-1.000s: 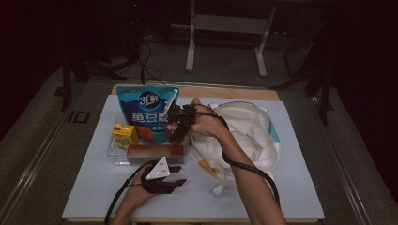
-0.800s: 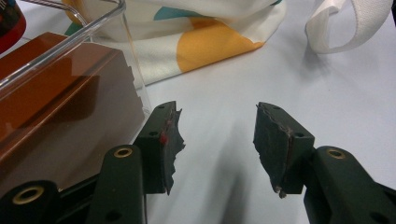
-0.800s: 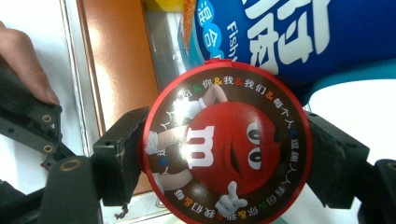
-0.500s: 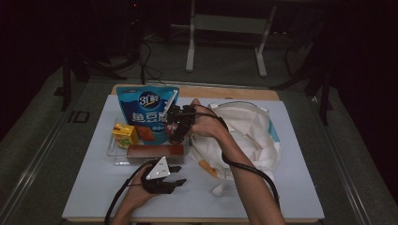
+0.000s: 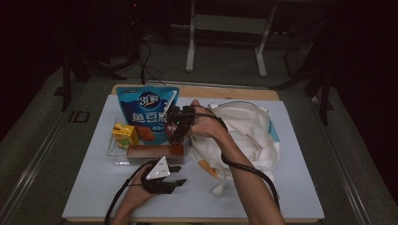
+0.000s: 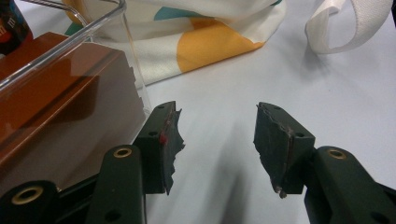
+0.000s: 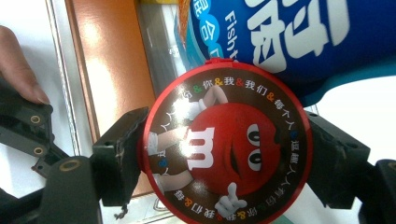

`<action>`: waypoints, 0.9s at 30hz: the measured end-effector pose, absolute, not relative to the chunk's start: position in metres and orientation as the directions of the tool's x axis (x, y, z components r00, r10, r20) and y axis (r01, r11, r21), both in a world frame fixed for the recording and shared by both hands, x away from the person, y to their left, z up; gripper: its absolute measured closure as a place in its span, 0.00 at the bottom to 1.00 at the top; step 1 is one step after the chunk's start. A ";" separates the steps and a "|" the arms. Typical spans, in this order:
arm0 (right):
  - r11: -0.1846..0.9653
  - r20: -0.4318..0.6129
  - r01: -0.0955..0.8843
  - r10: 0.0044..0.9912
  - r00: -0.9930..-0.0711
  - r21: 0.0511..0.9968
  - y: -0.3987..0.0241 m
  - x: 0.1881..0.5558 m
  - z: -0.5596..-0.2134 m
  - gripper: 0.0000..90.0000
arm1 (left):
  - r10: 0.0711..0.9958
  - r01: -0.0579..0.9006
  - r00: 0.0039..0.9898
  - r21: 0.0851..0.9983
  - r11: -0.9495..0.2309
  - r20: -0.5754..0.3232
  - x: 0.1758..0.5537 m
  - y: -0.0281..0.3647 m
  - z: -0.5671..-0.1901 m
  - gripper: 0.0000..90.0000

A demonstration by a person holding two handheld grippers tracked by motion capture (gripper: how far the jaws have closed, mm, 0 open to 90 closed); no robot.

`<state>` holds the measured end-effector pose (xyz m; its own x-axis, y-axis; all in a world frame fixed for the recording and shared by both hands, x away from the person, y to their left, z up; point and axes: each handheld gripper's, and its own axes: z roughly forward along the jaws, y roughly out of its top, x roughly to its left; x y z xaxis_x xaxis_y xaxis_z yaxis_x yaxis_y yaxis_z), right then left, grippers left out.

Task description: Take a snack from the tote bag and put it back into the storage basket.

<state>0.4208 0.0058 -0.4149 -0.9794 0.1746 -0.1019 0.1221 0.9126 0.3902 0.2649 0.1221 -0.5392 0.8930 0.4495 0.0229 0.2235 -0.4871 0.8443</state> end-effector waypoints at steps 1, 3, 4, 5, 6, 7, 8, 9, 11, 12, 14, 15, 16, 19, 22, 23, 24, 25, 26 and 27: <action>0.913 -0.102 0.122 0.175 -0.979 0.390 0.006 0.421 -0.415 0.26 | 0.450 0.223 0.893 0.844 -0.487 0.023 0.265 0.122 -0.539 0.55; 0.913 -0.101 0.123 0.175 -0.979 0.389 0.006 0.421 -0.415 0.26 | 0.450 0.223 0.892 0.845 -0.487 0.024 0.265 0.122 -0.539 0.55; 0.913 -0.101 0.123 0.176 -0.979 0.390 0.006 0.421 -0.416 0.26 | 0.450 0.223 0.892 0.845 -0.487 0.024 0.265 0.122 -0.539 0.55; 0.913 -0.101 0.123 0.176 -0.979 0.390 0.006 0.421 -0.416 0.26 | 0.450 0.223 0.893 0.845 -0.487 0.024 0.265 0.122 -0.539 0.55; 0.912 -0.102 0.124 0.177 -0.979 0.391 0.006 0.421 -0.416 0.26 | 0.450 0.223 0.893 0.845 -0.487 0.024 0.265 0.122 -0.539 0.55; 0.912 -0.103 0.124 0.177 -0.979 0.391 0.006 0.420 -0.416 0.26 | 0.450 0.223 0.893 0.845 -0.487 0.024 0.265 0.122 -0.539 0.55; 0.912 -0.103 0.124 0.177 -0.979 0.391 0.006 0.420 -0.416 0.26 | 0.450 0.223 0.893 0.845 -0.487 0.024 0.265 0.122 -0.539 0.55; 0.912 -0.110 0.120 0.176 -0.978 0.393 0.006 0.419 -0.416 0.26 | 0.450 0.222 0.893 0.845 -0.487 0.025 0.265 0.122 -0.539 0.55; 0.911 -0.112 0.119 0.176 -0.978 0.395 0.006 0.419 -0.416 0.26 | 0.450 0.223 0.893 0.845 -0.487 0.024 0.265 0.122 -0.539 0.55; 0.911 -0.111 0.119 0.176 -0.978 0.394 0.006 0.419 -0.416 0.26 | 0.450 0.223 0.893 0.845 -0.487 0.024 0.265 0.122 -0.539 0.55; 0.912 -0.114 0.116 0.173 -0.978 0.393 0.006 0.419 -0.417 0.26 | 0.450 0.223 0.893 0.845 -0.487 0.024 0.265 0.122 -0.539 0.55; 0.912 -0.114 0.116 0.173 -0.978 0.393 0.006 0.419 -0.417 0.26 | 0.450 0.222 0.893 0.844 -0.487 0.025 0.265 0.122 -0.539 0.55; 0.913 -0.115 0.115 0.172 -0.978 0.391 0.007 0.419 -0.419 0.26 | 0.450 0.222 0.893 0.845 -0.487 0.025 0.265 0.122 -0.539 0.55; 0.912 -0.107 0.127 0.182 -0.978 0.389 0.007 0.420 -0.420 0.26 | 0.450 0.222 0.893 0.845 -0.487 0.025 0.265 0.122 -0.539 0.55; 0.911 -0.086 0.151 0.198 -0.976 0.384 0.007 0.421 -0.421 0.24 | 0.450 0.222 0.893 0.845 -0.486 0.024 0.265 0.122 -0.539 0.55; 0.904 -0.068 0.164 0.207 -0.976 0.394 0.006 0.422 -0.421 0.23 | 0.450 0.222 0.892 0.845 -0.486 0.025 0.265 0.122 -0.539 0.55; 0.896 -0.066 0.171 0.216 -0.974 0.411 0.006 0.423 -0.419 0.23 | 0.450 0.222 0.892 0.845 -0.486 0.025 0.265 0.122 -0.539 0.55; 0.896 -0.066 0.171 0.216 -0.974 0.411 0.006 0.423 -0.419 0.23 | 0.450 0.221 0.892 0.845 -0.487 0.026 0.265 0.122 -0.539 0.55; 0.894 -0.057 0.171 0.213 -0.976 0.413 0.006 0.423 -0.416 0.23 | 0.451 0.220 0.892 0.845 -0.487 0.027 0.264 0.122 -0.539 0.55; 0.899 -0.072 0.168 0.214 -0.974 0.405 0.007 0.422 -0.416 0.23 | 0.451 0.220 0.892 0.845 -0.487 0.027 0.264 0.122 -0.539 0.55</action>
